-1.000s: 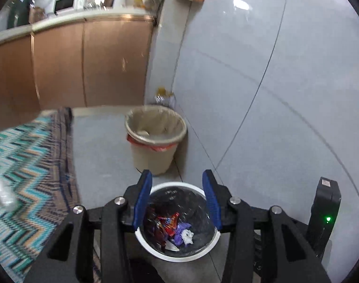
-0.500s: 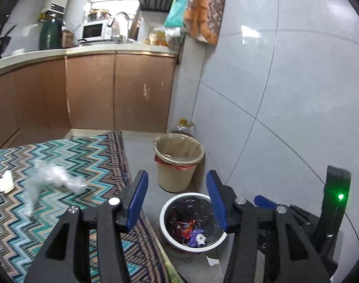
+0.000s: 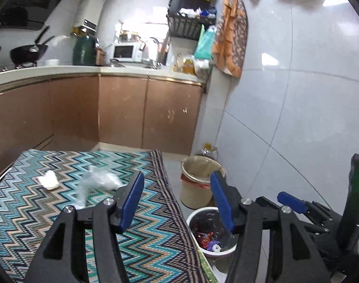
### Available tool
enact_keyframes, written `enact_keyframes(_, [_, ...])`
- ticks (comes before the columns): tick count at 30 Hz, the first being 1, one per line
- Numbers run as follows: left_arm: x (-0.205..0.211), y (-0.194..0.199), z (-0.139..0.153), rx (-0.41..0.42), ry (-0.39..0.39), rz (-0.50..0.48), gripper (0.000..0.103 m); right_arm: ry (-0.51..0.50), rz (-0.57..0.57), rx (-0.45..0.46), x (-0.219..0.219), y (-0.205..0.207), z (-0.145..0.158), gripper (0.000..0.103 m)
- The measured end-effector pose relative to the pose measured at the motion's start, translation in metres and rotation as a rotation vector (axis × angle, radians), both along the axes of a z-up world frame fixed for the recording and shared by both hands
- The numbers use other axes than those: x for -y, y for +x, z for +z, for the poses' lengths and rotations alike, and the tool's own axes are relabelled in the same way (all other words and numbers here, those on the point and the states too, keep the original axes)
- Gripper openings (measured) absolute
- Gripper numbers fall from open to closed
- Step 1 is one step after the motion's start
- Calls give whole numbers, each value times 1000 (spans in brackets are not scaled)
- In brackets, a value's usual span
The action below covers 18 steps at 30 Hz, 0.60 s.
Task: Collect trash
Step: 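Move both open tools back over the table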
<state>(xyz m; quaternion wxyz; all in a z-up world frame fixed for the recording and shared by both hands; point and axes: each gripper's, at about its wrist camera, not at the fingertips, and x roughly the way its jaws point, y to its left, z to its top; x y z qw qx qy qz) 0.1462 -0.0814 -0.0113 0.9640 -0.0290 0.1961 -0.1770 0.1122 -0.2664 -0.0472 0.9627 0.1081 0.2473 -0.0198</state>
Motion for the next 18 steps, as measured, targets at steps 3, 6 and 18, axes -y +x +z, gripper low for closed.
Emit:
enact_keyframes(3, [-13, -8, 6, 19, -9, 21, 58, -13, 22, 22, -14, -9, 12, 60])
enact_keyframes(6, [-27, -18, 10, 39, -18, 40, 58, -31, 41, 39, -26, -17, 21, 61])
enact_keyframes(18, [-80, -49, 21, 126, -38, 115, 58, -89, 106, 86, -69, -39, 46, 63])
